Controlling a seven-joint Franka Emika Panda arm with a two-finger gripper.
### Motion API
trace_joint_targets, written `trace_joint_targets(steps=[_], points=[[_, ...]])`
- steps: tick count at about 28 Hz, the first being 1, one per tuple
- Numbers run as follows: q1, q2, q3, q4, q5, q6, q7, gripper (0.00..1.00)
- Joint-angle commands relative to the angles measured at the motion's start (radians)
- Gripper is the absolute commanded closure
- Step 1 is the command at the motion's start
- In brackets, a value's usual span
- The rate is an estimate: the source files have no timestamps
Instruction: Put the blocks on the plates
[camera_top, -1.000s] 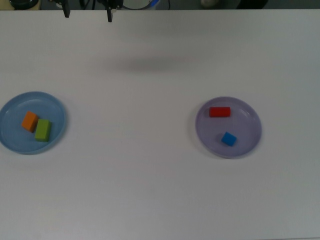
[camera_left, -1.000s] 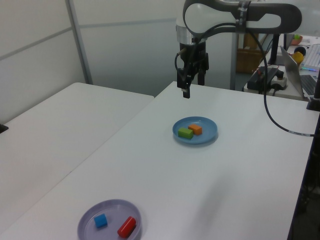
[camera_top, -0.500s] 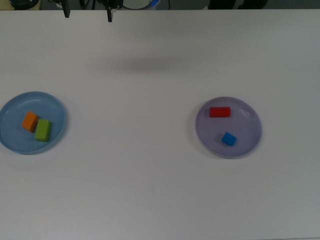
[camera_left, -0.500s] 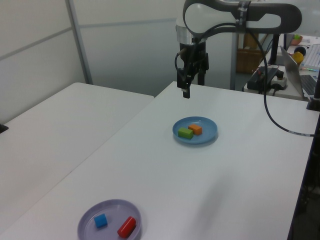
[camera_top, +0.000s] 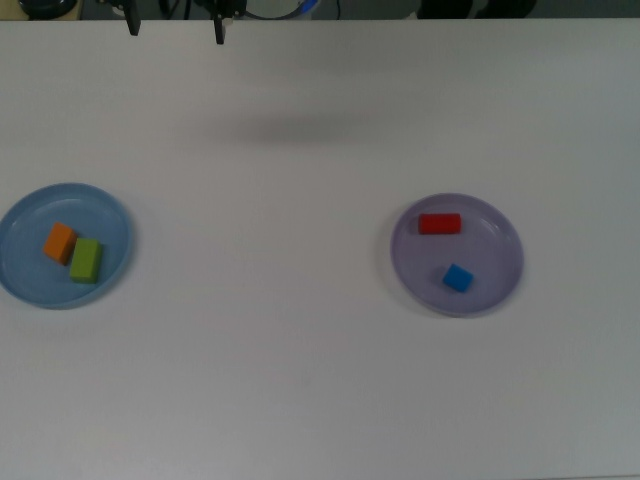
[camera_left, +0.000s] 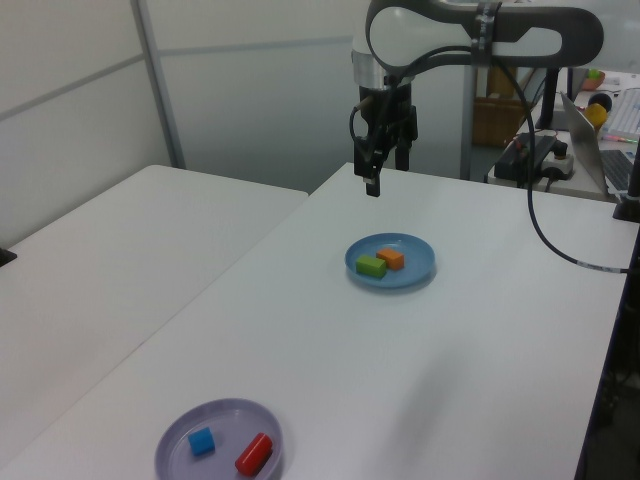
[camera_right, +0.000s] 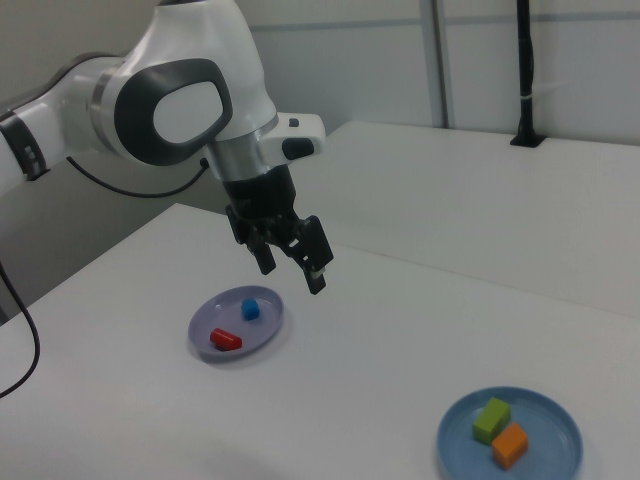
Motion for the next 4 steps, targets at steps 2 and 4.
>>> trace_joint_targets(steps=[2,4], points=[[0.0,0.002,-0.005,0.016,0.019,-0.035,-0.011,0.0],[-0.001,0.002,-0.004,0.016,0.019,-0.035,-0.011,0.0]])
